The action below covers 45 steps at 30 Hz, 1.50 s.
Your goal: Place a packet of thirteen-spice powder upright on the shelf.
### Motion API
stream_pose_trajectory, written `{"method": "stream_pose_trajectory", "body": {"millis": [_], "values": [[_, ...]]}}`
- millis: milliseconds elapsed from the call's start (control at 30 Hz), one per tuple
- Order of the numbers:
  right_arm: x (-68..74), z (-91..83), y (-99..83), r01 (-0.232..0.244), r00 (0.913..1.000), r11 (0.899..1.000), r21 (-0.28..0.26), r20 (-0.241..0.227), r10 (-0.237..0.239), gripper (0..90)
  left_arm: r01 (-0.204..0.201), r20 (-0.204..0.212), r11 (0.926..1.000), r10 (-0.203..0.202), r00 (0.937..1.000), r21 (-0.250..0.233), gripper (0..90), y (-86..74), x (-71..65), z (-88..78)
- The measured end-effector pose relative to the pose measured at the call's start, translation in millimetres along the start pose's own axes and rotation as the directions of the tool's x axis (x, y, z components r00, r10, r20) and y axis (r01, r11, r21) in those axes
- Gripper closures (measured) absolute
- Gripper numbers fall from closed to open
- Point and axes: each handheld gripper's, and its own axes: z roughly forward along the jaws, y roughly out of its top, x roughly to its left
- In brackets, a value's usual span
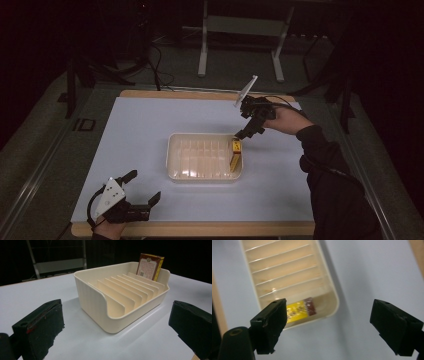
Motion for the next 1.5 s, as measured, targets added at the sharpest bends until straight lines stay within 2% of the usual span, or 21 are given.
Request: {"method": "stream_pose_trajectory", "body": {"millis": [200,367,400,533,633,667,733,767,800,833,867,900,933,1000,1067,1200,1233,1267,1367,1467,1500], "values": [[-5.4,-0.6,-19.8,-0.075,0.994,0.995,-0.059,0.074,0.08,14.1,0.0,0.001,1.0,0.0,1.0,0.006,0.0,-0.1,0.1,0.7],[-8.6,-0.2,-35.3,-0.151,0.9796,0.979,-0.14,0.112,0.167,14.1,0.001,0.002,1.0,-0.001,1.0,0.005,0.0,-0.1,-0.2,0.6],[-9.2,0.7,-43.6,-0.181,0.9697,0.969,-0.169,0.134,0.205,14.0,0.004,0.002,1.0,-0.004,1.0,0.006,0.0,-0.3,-0.2,0.9],[-9.4,2.9,-58.5,-0.22,0.9403,0.956,-0.192,0.219,0.26,14.1,0.005,0.002,1.0,-0.005,1.0,0.007,0.0,-0.3,0.0,1.8],[-8.9,4.4,-68.0,-0.259,0.9247,0.94,-0.221,0.224,0.308,14.1,0.005,0.002,1.0,-0.005,1.0,0.007,0.0,-0.1,-0.4,2.1],[-8.9,4.4,-68.0,-0.259,0.9247,0.94,-0.221,0.224,0.308,14.1,0.005,0.002,1.0,-0.005,1.0,0.007,0.0,-0.1,-0.4,2.1],[-7.0,5.3,-74.2,-0.279,0.9112,0.929,-0.244,0.238,0.336,14.1,0.005,0.002,1.0,-0.005,1.0,0.007,0.0,-0.3,-0.6,2.4],[-4.7,5.8,-79.9,-0.293,0.8991,0.916,-0.273,0.247,0.361,14.1,0.005,0.002,1.0,-0.005,1.0,0.008,0.0,-0.4,-0.4,2.5],[-4.7,5.8,-79.9,-0.293,0.8991,0.916,-0.273,0.247,0.361,14.1,0.005,0.003,1.0,-0.006,1.0,0.008,0.0,-0.4,-0.5,2.7],[-1.5,5.7,-84.7,-0.312,0.8859,0.899,-0.307,0.247,0.392,14.1,0.006,0.002,0.9999,-0.006,1.0,0.009,0.0,-0.4,-0.7,2.9],[-1.5,5.7,-84.7,-0.312,0.8859,0.899,-0.307,0.247,0.392,14.1,0.005,0.002,0.9999,-0.005,1.0,0.01,0.0,-0.4,-0.7,2.9],[1.9,6.2,-89.5,-0.328,0.8701,0.88,-0.344,0.252,0.423,14.1,0.004,0.002,0.9999,-0.004,1.0,0.01,0.0,-0.4,-0.9,3.0],[1.9,6.2,-89.5,-0.328,0.8701,0.88,-0.344,0.252,0.423,14.1,0.003,0.003,1.0,-0.003,1.0,0.009,0.0,-0.3,-0.9,2.9],[6.0,6.8,-93.4,-0.34,0.8544,0.861,-0.378,0.258,0.451,14.1,0.003,0.003,1.0,-0.003,1.0,0.008,0.0,-0.3,-1.0,2.7],[10.5,8.4,-97.4,-0.344,0.8472,0.848,-0.404,0.255,0.466,14.1,0.003,0.004,1.0,-0.003,1.0,0.009,0.0,-0.3,-0.7,2.2],[19.0,12.5,-105.6,-0.347,0.8291,0.832,-0.433,0.273,0.488,14.1,0.003,0.004,0.9999,-0.003,1.0,0.011,0.0,-0.5,-0.4,2.4],[22.3,15.0,-111.1,-0.351,0.8177,0.82,-0.452,0.279,0.504,14.1,0.003,0.004,0.9999,-0.003,1.0,0.01,0.0,-0.4,-0.5,2.4],[23.8,16.7,-114.0,-0.357,0.8137,0.812,-0.461,0.274,0.513,14.1,0.002,0.005,1.0,-0.002,1.0,0.01,0.0,-0.3,-0.8,2.3],[26.0,22.3,-120.0,-0.366,0.8084,0.808,-0.462,0.272,0.522,14.1,0.003,0.005,0.9999,-0.003,1.0,0.01,0.0,-0.3,-0.8,2.6],[30.1,30.6,-130.8,-0.373,0.7964,0.793,-0.482,0.272,0.54,14.1,0.0,0.006,0.9999,0.0,1.0,0.014,0.0,-0.5,-0.9,2.7],[30.1,30.6,-130.8,-0.373,0.7964,0.793,-0.482,0.272,0.54,14.1,0.0,0.006,0.9999,0.0,1.0,0.014,0.0,-0.5,-0.8,2.6]]}}
